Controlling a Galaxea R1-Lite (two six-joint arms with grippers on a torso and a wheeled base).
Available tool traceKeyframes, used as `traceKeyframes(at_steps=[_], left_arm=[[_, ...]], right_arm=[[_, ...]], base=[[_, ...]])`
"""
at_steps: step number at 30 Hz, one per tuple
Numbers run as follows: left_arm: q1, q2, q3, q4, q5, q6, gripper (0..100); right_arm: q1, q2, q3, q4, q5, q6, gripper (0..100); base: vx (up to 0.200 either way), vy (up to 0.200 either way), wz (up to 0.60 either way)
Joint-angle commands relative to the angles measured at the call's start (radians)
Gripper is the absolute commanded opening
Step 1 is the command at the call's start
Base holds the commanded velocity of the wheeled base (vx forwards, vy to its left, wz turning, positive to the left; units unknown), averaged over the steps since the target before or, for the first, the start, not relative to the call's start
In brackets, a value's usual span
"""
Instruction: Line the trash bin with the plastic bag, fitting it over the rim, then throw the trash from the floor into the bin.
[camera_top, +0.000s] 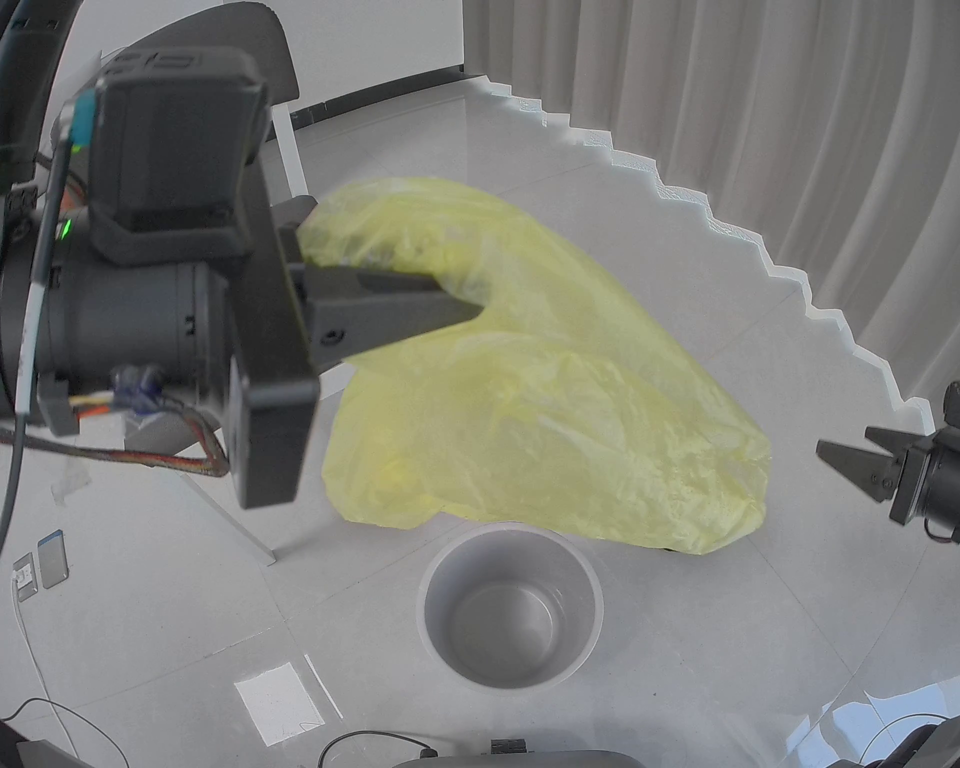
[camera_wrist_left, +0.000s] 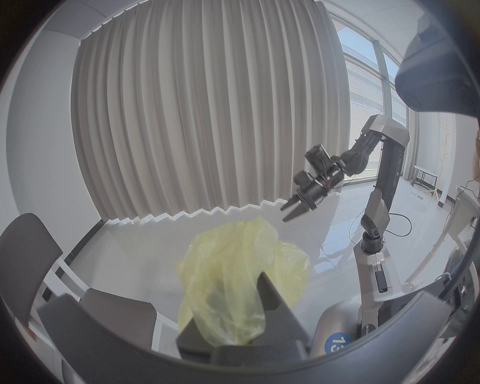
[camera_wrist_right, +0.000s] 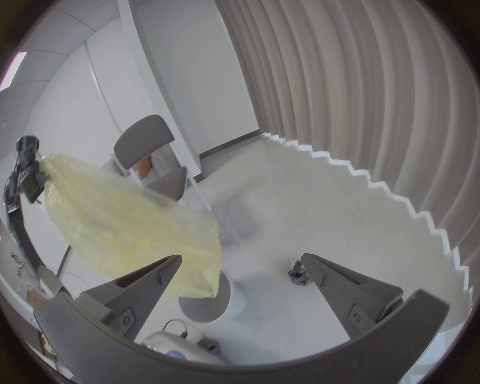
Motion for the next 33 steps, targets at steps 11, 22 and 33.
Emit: traceKeyframes(at_steps=[11, 22, 33], left_arm=[[-0.055, 0.045, -0.093, -0.001, 0.002, -0.004, 0], [-0.089, 0.066, -0.133, -0.004, -0.001, -0.010, 0], [-0.086, 0.068, -0.132, -0.004, -0.009, -0.013, 0]], right_arm=[[0.057, -0.053, 0.135, -0.004, 0.067, 0.002, 100], [0.065, 0.019, 0.093, -0.018, 0.069, -0.002, 100], [0.065, 0.034, 0.107, -0.043, 0.066, -0.004, 0]], base=[[0.000, 0.000, 0.00], [0.000, 0.000, 0.00], [0.000, 0.000, 0.00]])
